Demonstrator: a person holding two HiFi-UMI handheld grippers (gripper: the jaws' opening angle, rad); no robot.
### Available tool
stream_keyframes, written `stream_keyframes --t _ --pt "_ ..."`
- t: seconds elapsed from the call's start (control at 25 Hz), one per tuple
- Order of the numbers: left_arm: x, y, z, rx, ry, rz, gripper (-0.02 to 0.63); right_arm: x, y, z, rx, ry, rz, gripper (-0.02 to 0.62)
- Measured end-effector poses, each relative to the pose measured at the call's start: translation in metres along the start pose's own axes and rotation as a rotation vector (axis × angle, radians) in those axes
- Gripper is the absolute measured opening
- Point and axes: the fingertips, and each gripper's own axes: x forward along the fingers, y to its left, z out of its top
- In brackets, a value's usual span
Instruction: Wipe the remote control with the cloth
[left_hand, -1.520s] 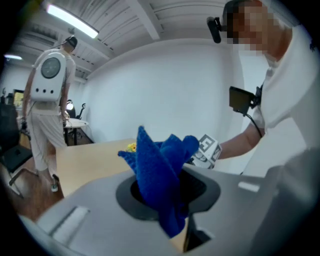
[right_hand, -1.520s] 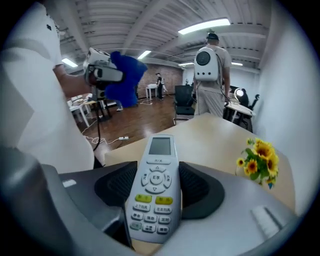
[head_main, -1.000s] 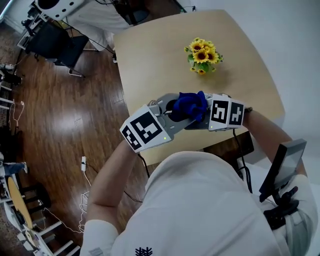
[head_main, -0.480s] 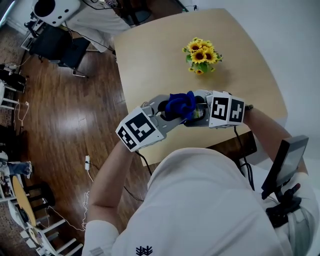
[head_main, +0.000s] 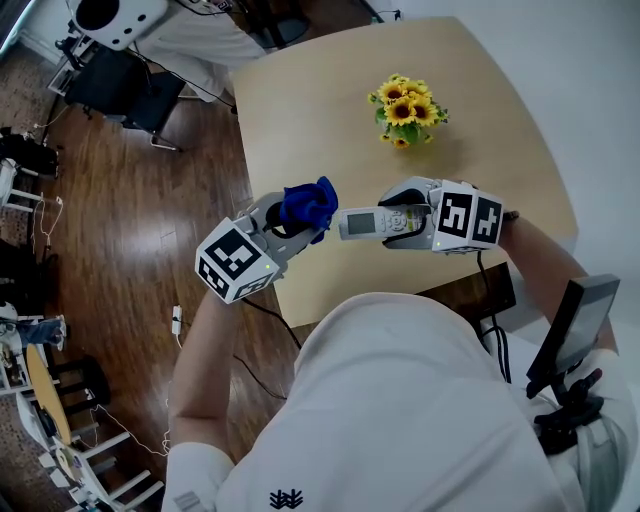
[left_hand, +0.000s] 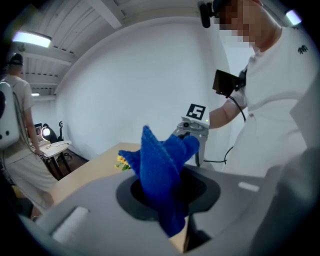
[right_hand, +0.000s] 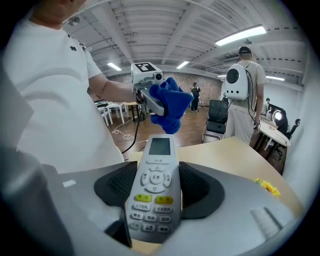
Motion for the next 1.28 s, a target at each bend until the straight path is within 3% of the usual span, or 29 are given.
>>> stream_keyframes --t 0.24,0.48,0.64,1.28 --pt "-0.011 0.007 0.001 -0.027 -0.018 0.045 0.107 -0.006 -0.004 -0.008 0.009 0.011 -0.016 0.262" --pt "0.038 -0.038 0.046 0.042 -0.103 -0.069 0.109 0.007 0.001 0.001 0.000 -0.005 0.002 0.262" --pt "0.076 -0.064 0.057 0.093 -0.103 -0.127 0.109 0.017 0.007 0.009 -0.013 -0.026 0.015 0.263" --pt "0.062 -0.056 0.022 0.036 -0.046 -0.109 0.109 0.011 0.011 0.003 -0.014 -0.034 0.008 0.262"
